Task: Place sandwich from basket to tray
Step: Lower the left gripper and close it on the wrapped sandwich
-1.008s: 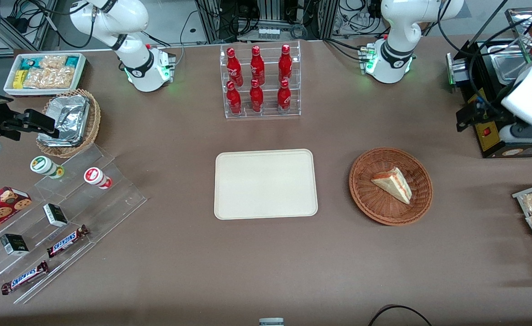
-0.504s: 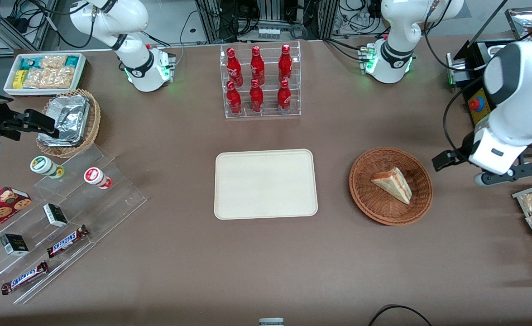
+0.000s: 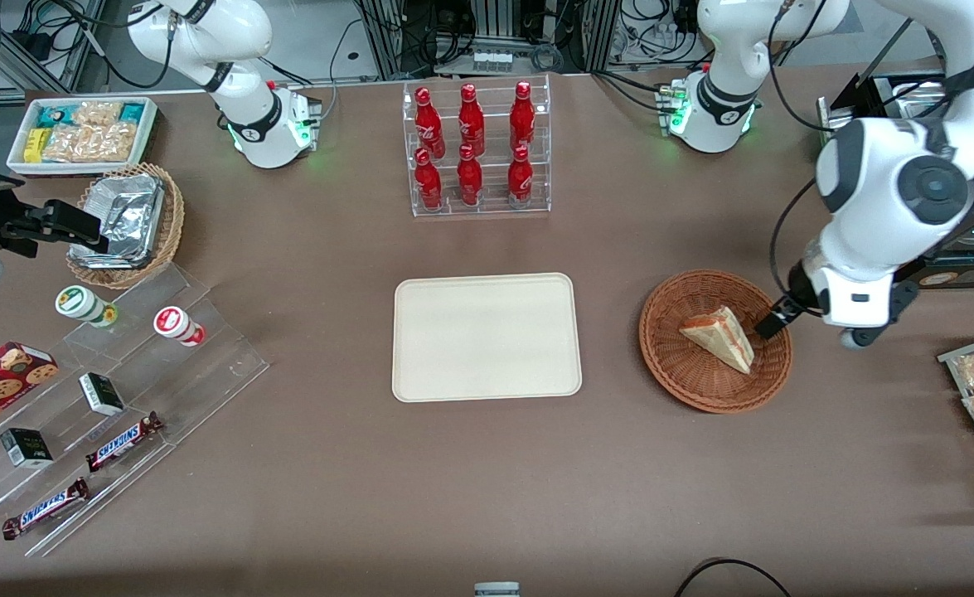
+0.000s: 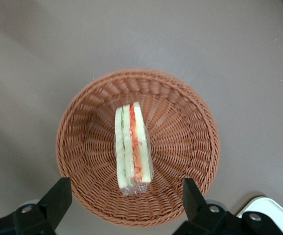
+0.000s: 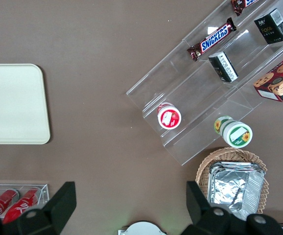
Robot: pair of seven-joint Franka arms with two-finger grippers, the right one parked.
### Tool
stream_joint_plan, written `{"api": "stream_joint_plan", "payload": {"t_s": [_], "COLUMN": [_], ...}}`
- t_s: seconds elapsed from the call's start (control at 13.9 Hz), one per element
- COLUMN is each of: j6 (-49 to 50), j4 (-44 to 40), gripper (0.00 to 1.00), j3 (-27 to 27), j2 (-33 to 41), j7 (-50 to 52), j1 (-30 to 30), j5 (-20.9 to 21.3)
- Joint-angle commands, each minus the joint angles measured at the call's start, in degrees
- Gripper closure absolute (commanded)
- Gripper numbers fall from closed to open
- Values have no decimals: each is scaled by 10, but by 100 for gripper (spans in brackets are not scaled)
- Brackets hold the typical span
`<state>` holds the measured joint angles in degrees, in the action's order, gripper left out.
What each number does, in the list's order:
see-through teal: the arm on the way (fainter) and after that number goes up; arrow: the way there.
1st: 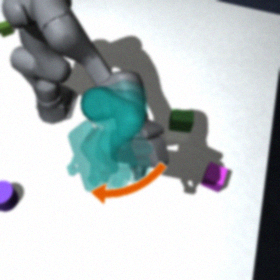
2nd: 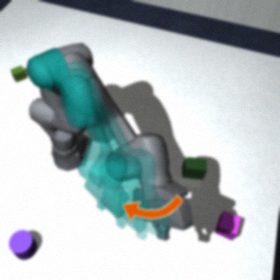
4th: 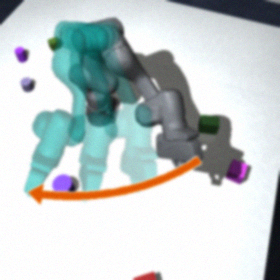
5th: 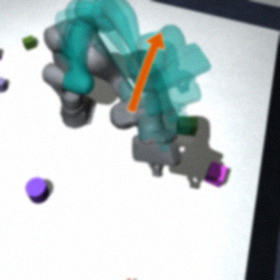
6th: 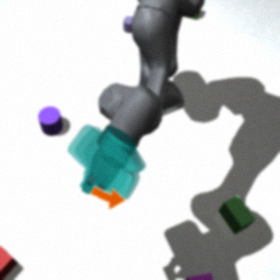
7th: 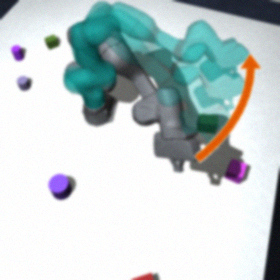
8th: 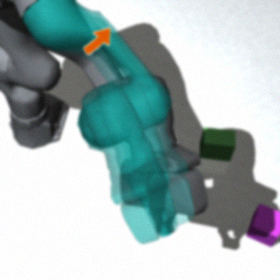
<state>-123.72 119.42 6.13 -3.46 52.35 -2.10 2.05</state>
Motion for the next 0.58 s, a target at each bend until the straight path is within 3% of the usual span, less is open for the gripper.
{"api": "stream_joint_plan", "payload": {"t_s": [0.0,0.5], "j6": [-71,-143], "j4": [62,87], "gripper": [0,0], "j3": [7,27], "j2": [12,-51], "j7": [41,92], "j1": [2,2], "j5": [0,2]}}
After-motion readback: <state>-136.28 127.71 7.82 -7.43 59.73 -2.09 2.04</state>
